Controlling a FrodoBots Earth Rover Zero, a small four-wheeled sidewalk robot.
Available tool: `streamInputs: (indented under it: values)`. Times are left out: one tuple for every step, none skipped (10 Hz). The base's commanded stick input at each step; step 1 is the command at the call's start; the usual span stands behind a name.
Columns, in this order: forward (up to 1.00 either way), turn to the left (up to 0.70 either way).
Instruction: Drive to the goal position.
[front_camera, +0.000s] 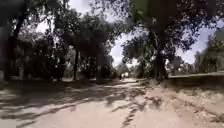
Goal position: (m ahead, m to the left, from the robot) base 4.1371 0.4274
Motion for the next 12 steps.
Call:
streamInputs:
  values:
    - [0.7,-0.01]
    - [0.7,-0.01]
    - [0.7,-0.01]
    - [0.7,-0.01]
    - [0.7,-0.01]
    - [0.7,-0.01]
    - [0.7,-0.01]
    - [0.7,-0.01]
    - [0.7,-0.01]
    - [0.7,-0.01]
    - [0.7,-0.01]
    - [0.7,-0.01]
